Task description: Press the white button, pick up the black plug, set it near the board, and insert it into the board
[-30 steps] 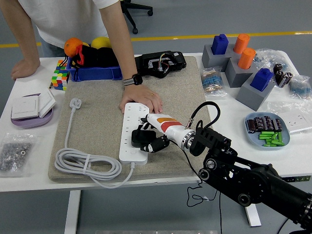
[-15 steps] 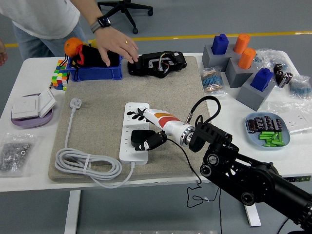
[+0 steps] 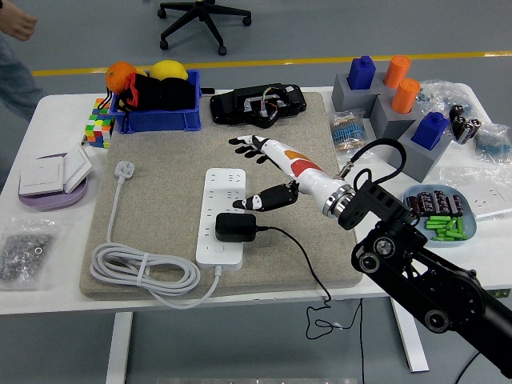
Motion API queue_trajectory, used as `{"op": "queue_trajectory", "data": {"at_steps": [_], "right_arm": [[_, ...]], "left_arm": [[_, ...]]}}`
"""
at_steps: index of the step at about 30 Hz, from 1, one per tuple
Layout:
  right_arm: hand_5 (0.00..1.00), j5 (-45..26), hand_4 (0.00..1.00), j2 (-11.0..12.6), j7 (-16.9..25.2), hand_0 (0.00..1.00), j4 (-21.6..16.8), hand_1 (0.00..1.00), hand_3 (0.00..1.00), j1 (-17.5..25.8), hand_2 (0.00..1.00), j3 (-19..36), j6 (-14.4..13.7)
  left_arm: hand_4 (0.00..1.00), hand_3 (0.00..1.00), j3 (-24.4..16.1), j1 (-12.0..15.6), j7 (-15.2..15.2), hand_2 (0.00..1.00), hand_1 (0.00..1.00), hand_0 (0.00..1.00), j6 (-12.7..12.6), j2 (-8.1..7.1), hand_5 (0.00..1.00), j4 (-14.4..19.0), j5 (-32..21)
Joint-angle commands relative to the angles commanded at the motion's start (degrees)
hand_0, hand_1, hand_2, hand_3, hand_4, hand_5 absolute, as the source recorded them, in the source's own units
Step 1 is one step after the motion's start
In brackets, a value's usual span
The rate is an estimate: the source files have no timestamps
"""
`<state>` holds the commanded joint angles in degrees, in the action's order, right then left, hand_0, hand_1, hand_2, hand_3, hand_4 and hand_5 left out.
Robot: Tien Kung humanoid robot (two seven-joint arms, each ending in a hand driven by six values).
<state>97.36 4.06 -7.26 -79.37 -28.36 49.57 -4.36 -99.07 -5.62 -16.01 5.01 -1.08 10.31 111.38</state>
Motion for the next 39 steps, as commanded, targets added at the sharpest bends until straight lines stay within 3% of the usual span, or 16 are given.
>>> {"op": "queue_trajectory", "data": {"at_steps": [1,2,13,14,19,20,21,30,39], "right_arm": [[0.154,-0.1,0.998,0.5,0.2,0.735,-0.4,0.768,0.840,0.8,0.787,1.3,-0.2],[0.364,-0.2,0.998,0.9,0.4,0.766,-0.8,0.777,0.818,1.5,0.787,2.6,-0.4],[0.407,-2.3,0.998,5.4,4.5,0.799,-3.2,0.789,0.814,9.4,0.789,14.8,-2.4],[0.485,-2.4,0.998,5.6,4.8,0.833,-3.2,0.822,0.814,10.0,0.791,15.7,-2.5],[0.485,-2.7,0.998,6.5,6.6,0.833,-3.7,0.822,0.814,13.6,0.791,21.0,-4.1],[0.549,-2.7,0.998,6.7,6.9,0.846,-3.8,0.831,0.814,14.4,0.795,22.0,-4.3],[0.549,-2.7,0.998,6.9,7.1,0.846,-3.9,0.831,0.814,15.1,0.795,22.9,-4.5],[0.551,-2.7,0.998,7.3,8.4,0.847,-5.8,0.827,0.809,20.3,0.791,29.8,-5.4],[0.589,-1.5,0.998,5.8,8.8,0.836,-8.0,0.810,0.793,23.3,0.782,36.1,-6.0]], "left_arm": [[0.551,0.691,0.0,0.0,0.0,0.634,0.630,0.624,0.0,-0.02,0.392,0.0,0.0],[0.551,0.691,-0.1,0.1,0.0,0.634,0.630,0.624,0.0,-0.03,0.392,0.0,0.1],[0.552,0.691,0.3,-0.1,0.1,0.634,0.630,0.624,0.1,0.02,0.392,0.0,0.2],[0.551,0.691,0.3,-0.1,0.1,0.635,0.630,0.624,0.1,0.03,0.392,0.0,0.2],[0.551,0.691,-0.3,0.1,0.1,0.635,0.630,0.624,0.1,0.04,0.392,0.0,1.0],[0.551,0.692,-0.4,0.1,0.1,0.635,0.630,0.624,0.1,0.04,0.389,0.0,1.0],[0.551,0.692,-0.5,0.1,0.1,0.635,0.630,0.624,0.1,0.04,0.389,0.0,1.0],[0.552,0.691,-0.6,-0.1,0.3,0.636,0.630,0.624,-0.1,0.24,0.391,0.0,0.9],[0.556,0.692,-0.9,-0.6,0.4,0.636,0.630,0.625,-0.2,0.61,0.391,0.0,1.0]]}}
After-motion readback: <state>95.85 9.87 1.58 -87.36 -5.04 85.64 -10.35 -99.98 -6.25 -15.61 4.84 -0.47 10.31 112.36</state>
